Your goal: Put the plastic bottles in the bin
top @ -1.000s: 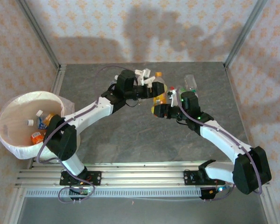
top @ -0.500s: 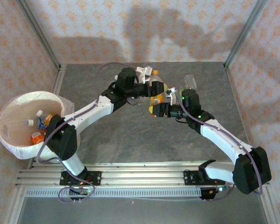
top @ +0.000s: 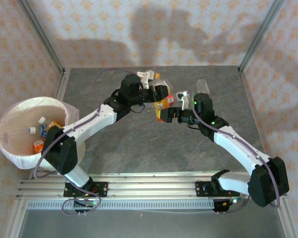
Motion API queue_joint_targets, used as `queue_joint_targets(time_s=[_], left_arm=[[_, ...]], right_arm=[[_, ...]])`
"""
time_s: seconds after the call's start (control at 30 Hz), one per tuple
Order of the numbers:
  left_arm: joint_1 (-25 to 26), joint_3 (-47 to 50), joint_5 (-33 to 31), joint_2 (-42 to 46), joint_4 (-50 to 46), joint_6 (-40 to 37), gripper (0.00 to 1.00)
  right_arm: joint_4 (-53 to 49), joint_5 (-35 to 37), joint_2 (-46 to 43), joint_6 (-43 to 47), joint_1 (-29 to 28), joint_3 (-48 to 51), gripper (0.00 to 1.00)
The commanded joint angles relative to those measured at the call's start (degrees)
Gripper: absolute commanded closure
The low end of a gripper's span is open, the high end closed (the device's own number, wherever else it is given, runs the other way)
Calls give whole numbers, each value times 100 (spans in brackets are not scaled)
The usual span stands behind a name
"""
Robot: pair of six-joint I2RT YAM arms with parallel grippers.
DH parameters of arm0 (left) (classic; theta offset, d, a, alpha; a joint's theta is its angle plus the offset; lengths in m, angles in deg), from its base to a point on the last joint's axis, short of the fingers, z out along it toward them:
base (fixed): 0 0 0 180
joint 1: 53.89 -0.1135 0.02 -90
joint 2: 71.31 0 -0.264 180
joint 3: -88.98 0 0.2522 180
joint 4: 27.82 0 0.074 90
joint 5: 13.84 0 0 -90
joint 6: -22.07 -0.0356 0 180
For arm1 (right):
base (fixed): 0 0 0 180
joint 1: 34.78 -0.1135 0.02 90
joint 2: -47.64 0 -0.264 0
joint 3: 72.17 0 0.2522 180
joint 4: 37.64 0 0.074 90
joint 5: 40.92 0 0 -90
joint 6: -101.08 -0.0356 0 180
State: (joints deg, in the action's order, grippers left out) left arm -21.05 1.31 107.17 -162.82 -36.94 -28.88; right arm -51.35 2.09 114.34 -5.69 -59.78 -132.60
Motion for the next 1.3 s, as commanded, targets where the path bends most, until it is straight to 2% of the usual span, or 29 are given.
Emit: queue_joint_targets(time_s=[0.0,0.1,0.17,0.3,0.37,0.5,0.73,0.87,1.07,1.27], left_arm=[[-76,-344,-782,387,-970,-588,49],[-86,-667,-1594,641,-1871,-1145,50],[-107,-839,-2199,853,-2368,-1391,50],[-127,-927,-3020,1427,-2837,-1860,49],[-135,-1063,-3736,1666,-3221,-2040,49],[-181,-1421,-5380,2066,-4091,-2253,50],[-392,-1575,-7229,2888,-4645,-2657,51],[-788,-1608,-8352,3255,-4947,-2633,53],[-1764,-1520,-8378,3583,-5093,-2717,56],[-3030,-1414,-7585,3446,-5618,-2469,56]], right_arm=[[-61,918,-452,306,-24,-134,1],[16,1747,-718,357,-26,44,1],[-64,2662,-796,322,-28,136,1],[-311,4011,-760,403,-16,286,1],[-395,4471,-718,229,-18,326,1],[-454,4775,-633,72,-17,378,1],[-589,4935,-444,100,-17,265,1],[-612,4944,-320,18,-19,195,0],[-627,4901,-223,-90,-21,184,0],[-660,4903,-171,-94,-18,117,0]])
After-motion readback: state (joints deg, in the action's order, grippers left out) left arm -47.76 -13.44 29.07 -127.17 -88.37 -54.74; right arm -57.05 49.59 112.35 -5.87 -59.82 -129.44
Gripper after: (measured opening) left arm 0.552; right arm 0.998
